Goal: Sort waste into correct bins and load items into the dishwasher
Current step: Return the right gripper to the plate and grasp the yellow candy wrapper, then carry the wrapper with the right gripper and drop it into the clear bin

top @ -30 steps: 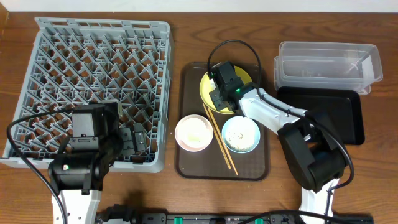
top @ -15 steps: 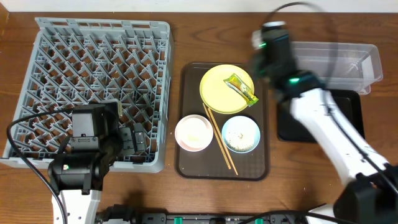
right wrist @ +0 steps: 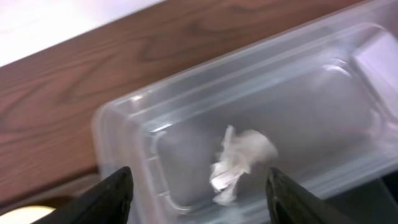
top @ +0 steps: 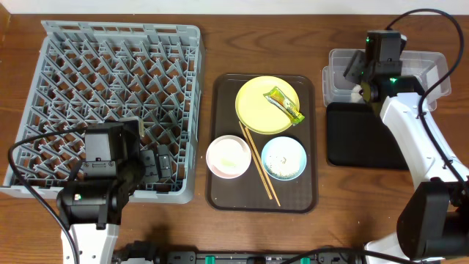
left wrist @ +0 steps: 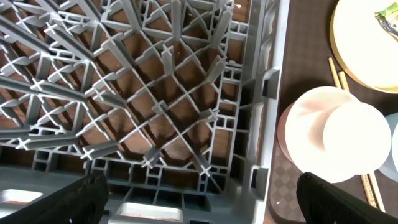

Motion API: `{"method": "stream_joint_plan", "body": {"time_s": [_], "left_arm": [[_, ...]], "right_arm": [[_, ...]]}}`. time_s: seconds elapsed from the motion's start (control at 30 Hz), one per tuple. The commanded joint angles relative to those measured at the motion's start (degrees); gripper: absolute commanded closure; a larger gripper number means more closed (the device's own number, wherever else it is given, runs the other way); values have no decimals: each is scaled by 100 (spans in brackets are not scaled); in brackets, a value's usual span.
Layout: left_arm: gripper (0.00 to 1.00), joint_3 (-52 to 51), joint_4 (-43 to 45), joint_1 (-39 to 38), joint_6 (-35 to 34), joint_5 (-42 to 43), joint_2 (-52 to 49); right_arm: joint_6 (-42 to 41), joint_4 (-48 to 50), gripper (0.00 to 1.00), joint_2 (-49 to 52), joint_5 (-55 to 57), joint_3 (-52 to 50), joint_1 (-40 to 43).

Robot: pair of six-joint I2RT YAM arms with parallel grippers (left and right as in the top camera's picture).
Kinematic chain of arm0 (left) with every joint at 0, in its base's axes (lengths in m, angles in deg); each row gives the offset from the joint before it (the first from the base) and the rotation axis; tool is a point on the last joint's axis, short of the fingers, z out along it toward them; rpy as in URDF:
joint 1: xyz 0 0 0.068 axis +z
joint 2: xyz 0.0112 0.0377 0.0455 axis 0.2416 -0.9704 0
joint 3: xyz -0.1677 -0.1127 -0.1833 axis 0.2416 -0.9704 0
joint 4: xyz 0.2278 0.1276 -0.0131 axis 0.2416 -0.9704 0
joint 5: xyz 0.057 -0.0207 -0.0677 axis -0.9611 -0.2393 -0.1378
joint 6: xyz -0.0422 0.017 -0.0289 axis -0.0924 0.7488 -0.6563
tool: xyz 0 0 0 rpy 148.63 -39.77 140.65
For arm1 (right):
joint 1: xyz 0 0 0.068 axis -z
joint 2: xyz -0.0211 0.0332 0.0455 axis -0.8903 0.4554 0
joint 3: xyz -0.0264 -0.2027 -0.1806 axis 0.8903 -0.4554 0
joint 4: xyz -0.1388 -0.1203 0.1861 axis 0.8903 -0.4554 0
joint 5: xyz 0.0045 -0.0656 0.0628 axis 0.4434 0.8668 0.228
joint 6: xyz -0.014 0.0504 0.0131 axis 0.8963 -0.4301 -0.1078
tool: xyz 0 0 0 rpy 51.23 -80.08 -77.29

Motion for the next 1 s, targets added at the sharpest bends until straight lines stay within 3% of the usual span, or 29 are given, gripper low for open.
{"method": "stream_joint_plan", "body": {"time_s": [0.0, 0.13, 0.3, 0.53, 0.83, 0.87, 0.97], "left_arm": [[2, 122, -2, 24, -31, -48, 4], [2, 120, 0, 24, -31, -48, 4], [2, 120, 0, 24, -31, -48, 4], [2, 120, -2, 24, -31, -48, 4], [2, 120, -2, 24, -31, -48, 4], [2, 120, -2, 24, -31, -48, 4], [2, 120, -2, 24, -31, -48, 4]], "right_arm": [[542, 68, 30, -184, -1069, 2, -79], [1504, 20, 28, -151, -2588, 0, -505], [2524, -232, 26, 92, -2538, -4, -1235], [2605, -260, 23, 776, -1781, -4, -1838], [2605, -168, 24, 1698, -1429, -4, -1928], [2605, -168, 26, 1755, -1429, -4, -1926], [2605, -175, 46, 1808, -1432, -4, -1928]]}}
